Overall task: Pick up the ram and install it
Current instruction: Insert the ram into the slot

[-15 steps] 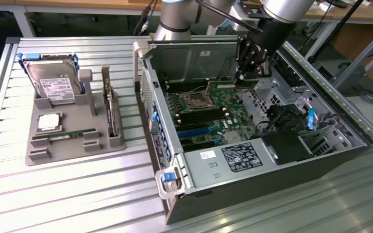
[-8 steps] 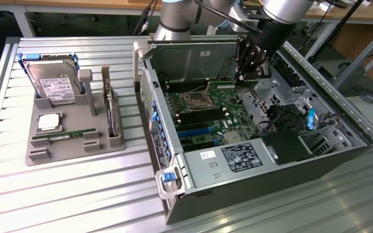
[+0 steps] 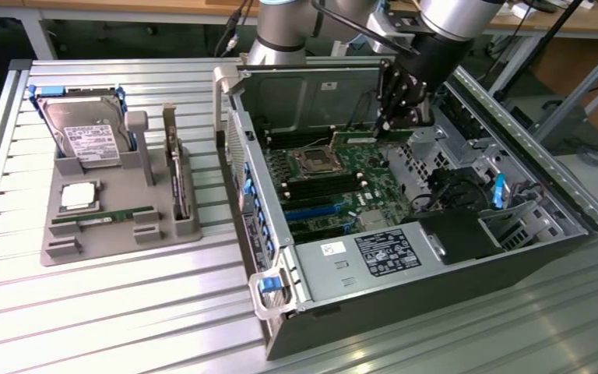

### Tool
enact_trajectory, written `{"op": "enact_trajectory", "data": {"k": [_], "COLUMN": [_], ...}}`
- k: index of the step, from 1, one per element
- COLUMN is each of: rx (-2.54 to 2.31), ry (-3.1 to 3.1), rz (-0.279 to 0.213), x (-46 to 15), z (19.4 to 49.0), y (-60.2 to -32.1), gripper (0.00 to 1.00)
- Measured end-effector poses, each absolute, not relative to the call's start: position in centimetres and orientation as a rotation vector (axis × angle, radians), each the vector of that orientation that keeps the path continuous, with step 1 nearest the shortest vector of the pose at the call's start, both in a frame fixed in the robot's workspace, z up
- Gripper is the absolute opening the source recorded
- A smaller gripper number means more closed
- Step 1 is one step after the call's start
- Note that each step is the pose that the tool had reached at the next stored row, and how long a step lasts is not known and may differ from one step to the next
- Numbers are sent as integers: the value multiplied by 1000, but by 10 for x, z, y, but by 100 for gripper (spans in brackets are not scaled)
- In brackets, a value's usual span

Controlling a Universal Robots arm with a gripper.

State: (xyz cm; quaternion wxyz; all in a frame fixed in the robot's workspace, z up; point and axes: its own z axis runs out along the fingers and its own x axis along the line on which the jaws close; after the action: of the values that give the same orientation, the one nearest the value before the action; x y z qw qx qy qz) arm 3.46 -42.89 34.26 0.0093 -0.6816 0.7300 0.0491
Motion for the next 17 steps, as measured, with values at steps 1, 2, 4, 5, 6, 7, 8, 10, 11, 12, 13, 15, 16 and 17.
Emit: {"op": "enact_trajectory", "data": {"k": [1,2,4,5,6,7,8,10,11,12,13,15,16,17], "rx": [-2129,-2129,-2129,-2129,-2129,-2129,-2129,-2129,-2129,-2129,-2129,-2129,-2129,-2129], "ry": [2280,2280,2280,2280,2280,2280,2280,2280,2280,2280,2280,2280,2280,2280], "rz": [153,153,153,153,153,153,153,153,153,153,153,153,153,153], "x": [35,35,35,35,35,35,35,35,35,35,35,35,35,35], "z": [342,342,342,341,341,341,341,340,340,340,339,339,339,338], "y": [-429,-429,-429,-429,-429,-429,-429,-429,-429,-429,-429,-429,-429,-429], "gripper": [12,12,12,12,12,12,12,12,12,12,12,12,12,12]}}
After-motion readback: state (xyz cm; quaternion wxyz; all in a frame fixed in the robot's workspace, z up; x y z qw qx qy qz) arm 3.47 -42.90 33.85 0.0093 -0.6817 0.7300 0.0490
